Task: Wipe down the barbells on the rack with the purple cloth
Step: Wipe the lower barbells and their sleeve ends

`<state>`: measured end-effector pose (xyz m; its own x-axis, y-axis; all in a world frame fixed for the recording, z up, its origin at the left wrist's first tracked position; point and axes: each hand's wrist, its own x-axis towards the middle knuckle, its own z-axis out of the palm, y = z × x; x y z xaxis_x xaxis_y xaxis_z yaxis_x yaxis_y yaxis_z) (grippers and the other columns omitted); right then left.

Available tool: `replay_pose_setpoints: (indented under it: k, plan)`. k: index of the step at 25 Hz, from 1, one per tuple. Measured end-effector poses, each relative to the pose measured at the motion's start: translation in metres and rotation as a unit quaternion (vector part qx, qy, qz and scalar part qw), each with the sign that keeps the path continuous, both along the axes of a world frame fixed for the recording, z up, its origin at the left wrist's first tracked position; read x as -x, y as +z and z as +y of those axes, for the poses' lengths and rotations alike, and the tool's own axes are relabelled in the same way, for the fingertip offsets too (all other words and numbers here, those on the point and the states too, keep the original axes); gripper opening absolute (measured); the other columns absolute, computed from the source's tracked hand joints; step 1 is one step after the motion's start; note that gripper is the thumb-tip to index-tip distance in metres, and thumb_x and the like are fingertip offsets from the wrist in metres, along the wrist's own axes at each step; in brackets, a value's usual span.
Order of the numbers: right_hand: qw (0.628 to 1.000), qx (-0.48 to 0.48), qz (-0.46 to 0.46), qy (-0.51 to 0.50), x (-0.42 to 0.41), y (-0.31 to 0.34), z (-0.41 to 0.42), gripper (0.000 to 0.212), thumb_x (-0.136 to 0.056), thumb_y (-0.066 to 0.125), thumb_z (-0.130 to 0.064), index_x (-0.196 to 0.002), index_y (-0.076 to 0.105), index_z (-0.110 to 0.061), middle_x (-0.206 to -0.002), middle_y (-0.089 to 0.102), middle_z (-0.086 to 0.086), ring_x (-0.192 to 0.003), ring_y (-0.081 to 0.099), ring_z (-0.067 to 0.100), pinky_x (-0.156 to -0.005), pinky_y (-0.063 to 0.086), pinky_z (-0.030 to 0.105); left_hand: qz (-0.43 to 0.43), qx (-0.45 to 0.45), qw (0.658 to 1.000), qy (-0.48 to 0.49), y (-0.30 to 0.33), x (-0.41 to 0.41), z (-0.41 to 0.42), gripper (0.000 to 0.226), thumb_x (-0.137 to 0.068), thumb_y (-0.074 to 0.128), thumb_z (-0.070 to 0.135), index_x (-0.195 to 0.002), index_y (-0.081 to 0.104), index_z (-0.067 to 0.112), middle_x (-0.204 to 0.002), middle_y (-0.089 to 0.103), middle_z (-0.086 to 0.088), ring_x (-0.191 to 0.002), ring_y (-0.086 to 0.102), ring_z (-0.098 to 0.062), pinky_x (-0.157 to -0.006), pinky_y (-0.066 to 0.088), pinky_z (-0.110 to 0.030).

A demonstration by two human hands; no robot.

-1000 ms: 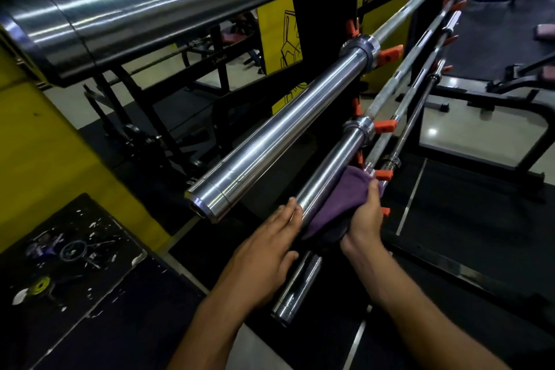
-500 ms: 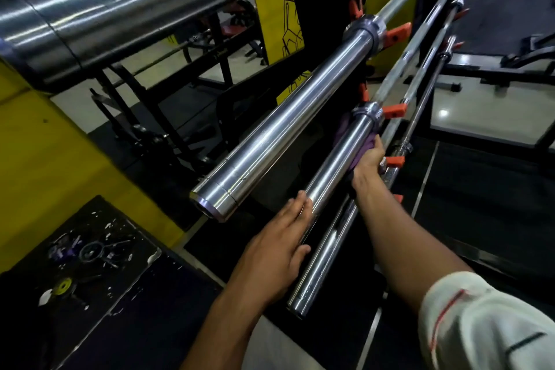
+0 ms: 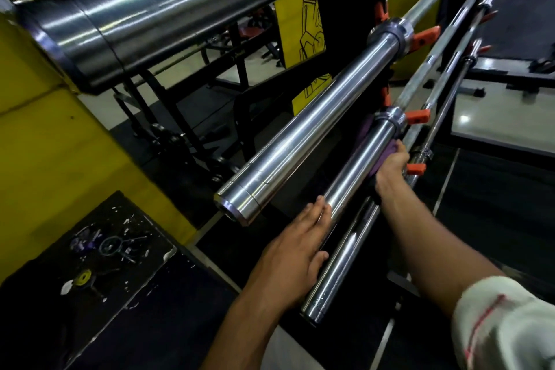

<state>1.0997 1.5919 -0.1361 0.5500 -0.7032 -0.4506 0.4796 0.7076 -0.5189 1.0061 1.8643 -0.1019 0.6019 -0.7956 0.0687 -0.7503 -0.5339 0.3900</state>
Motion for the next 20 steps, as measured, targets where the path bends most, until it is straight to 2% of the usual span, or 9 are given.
replay_pose_setpoints:
  k: [3,6,8,11,13,15,18,20]
  plan:
    - [0.998,0.002,-0.005,0.057,0.014,-0.006,0.022,0.037,-0.107,0.033,-0.028,-0.080,0.056,-0.018,-0.055,0.068,-0.004,-0.058,0.067,0.011,-0.057,0.052,0.021,0.002,0.010,1.000,-0.001,0.002,0.000,-0.001,0.078,-0.100,0.057,0.022,-0.160,0.007,0.031,-0.164,-0.006,0.023,-0.149,-0.003,0.007,-0.120,0.012,-0.015]
    - [0.994,-0.010,0.006,0.111,0.038,-0.018,0.070,0.038,-0.108,0.032,-0.030,-0.085,0.060,-0.017,-0.061,0.070,-0.003,-0.058,0.067,0.011,-0.066,0.052,0.021,-0.005,0.009,1.000,0.003,0.001,-0.001,-0.001,0.077,-0.099,0.058,0.022,-0.160,0.012,0.028,-0.165,-0.002,0.020,-0.151,0.002,0.003,-0.121,0.013,-0.016]
    - [0.996,-0.026,-0.001,0.091,0.038,-0.022,0.071,0.038,-0.107,0.031,-0.030,-0.085,0.059,-0.017,-0.061,0.071,-0.002,-0.059,0.068,0.012,-0.064,0.051,0.020,-0.007,0.006,1.000,0.006,-0.001,-0.001,-0.001,0.077,-0.099,0.058,0.023,-0.160,0.011,0.029,-0.165,-0.003,0.021,-0.151,0.001,0.003,-0.122,0.015,-0.019]
    - [0.998,-0.036,-0.032,0.029,0.016,-0.013,0.035,0.037,-0.106,0.032,-0.031,-0.081,0.056,-0.018,-0.073,0.070,0.003,-0.077,0.066,0.019,-0.062,0.051,0.023,-0.005,0.000,1.000,0.004,0.000,0.001,-0.001,0.078,-0.100,0.057,0.023,-0.160,0.007,0.030,-0.165,-0.005,0.021,-0.150,-0.002,0.004,-0.122,0.014,-0.020]
    - [1.000,-0.002,0.015,0.013,0.013,-0.007,0.029,0.039,-0.107,0.033,-0.033,-0.077,0.055,-0.019,-0.067,0.068,0.001,-0.069,0.066,0.017,-0.054,0.049,0.019,-0.006,0.000,1.000,0.005,0.002,0.000,0.000,0.078,-0.100,0.057,0.023,-0.160,0.008,0.030,-0.165,-0.005,0.021,-0.150,-0.002,0.005,-0.121,0.012,-0.017]
    - [0.997,0.027,0.033,0.061,0.027,-0.012,0.048,0.039,-0.107,0.033,-0.036,-0.084,0.059,-0.018,-0.060,0.070,-0.002,-0.066,0.067,0.013,-0.053,0.049,0.017,0.000,0.001,1.000,0.006,0.004,0.000,-0.002,0.078,-0.100,0.058,0.023,-0.160,0.009,0.030,-0.165,-0.004,0.021,-0.150,0.000,0.004,-0.118,0.007,-0.011]
    - [0.990,0.033,0.011,0.139,0.057,-0.026,0.091,0.045,-0.104,0.037,-0.045,-0.099,0.069,-0.015,-0.076,0.077,0.002,-0.077,0.072,0.018,-0.072,0.054,0.024,0.012,0.000,1.000,0.002,0.007,0.000,-0.001,0.077,-0.099,0.059,0.021,-0.160,0.012,0.026,-0.166,-0.001,0.018,-0.150,0.002,0.002,-0.113,0.002,-0.006]
    - [0.985,0.036,0.011,0.168,0.064,-0.026,0.098,0.057,-0.104,0.036,-0.050,-0.098,0.078,-0.013,-0.085,0.078,0.006,-0.084,0.073,0.021,-0.079,0.057,0.031,0.005,-0.001,1.000,0.006,0.008,0.001,-0.002,0.077,-0.099,0.058,0.023,-0.160,0.011,0.027,-0.166,-0.002,0.017,-0.150,0.001,0.002,-0.111,-0.001,-0.004]
